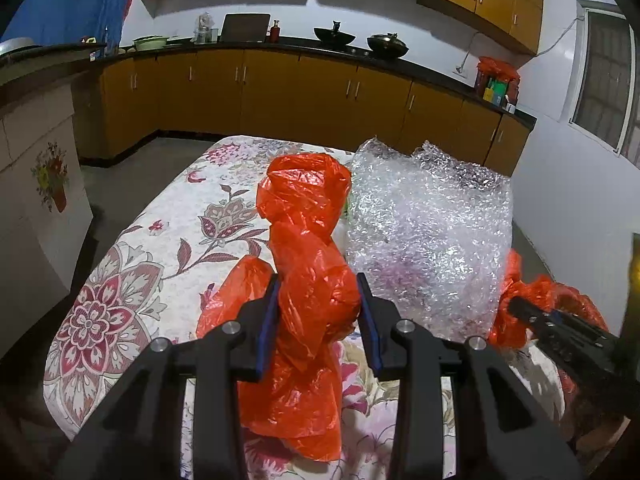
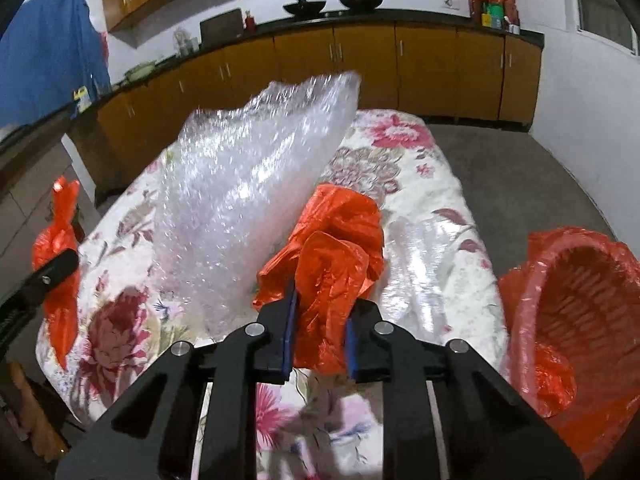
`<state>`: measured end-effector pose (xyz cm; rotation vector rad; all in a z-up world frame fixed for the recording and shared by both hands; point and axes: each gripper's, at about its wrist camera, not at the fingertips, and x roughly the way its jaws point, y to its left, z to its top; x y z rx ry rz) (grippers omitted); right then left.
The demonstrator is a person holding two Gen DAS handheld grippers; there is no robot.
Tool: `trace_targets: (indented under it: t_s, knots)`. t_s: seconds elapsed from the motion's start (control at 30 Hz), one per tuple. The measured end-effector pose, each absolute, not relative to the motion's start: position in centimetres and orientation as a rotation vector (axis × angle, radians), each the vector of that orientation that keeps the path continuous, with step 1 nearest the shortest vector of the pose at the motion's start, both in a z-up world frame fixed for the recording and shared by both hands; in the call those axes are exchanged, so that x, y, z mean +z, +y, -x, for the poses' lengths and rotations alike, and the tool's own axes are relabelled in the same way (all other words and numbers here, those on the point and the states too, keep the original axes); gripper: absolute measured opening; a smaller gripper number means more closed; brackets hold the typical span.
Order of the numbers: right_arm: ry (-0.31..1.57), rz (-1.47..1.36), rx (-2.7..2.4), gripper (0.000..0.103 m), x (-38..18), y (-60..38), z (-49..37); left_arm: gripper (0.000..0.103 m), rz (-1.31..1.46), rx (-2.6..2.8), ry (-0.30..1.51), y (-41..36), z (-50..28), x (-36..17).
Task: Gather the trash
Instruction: 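Grasp a red bag with the left gripper while the right gripper grasps another red bag, then carry both red bags over the basket and release them from both grippers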
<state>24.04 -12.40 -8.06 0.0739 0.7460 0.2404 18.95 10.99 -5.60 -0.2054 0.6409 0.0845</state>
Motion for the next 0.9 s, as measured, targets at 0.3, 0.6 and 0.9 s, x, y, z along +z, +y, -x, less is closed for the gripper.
trace_targets:
  t_s: [0.3,0.6,0.9]
  knots:
    - [0.673,-0.127,0.21,0.017,-5.7,-15.1,-21.3,0.036,0.195,0.049,0.633,9.7,-18.5,-5.3]
    - [0.569,-0.136,0.203,0.016,-2.4,-16.8,-18.7,0.036,0.171,-0.013,0.618,7.3,-18.0,-4.3]
    - [0.493,-0.144,0.115,0.016,-0.5,-20.5,-16.6,0.036,0.136,-0.137,0.609,2.8,-17.8,-3.5]
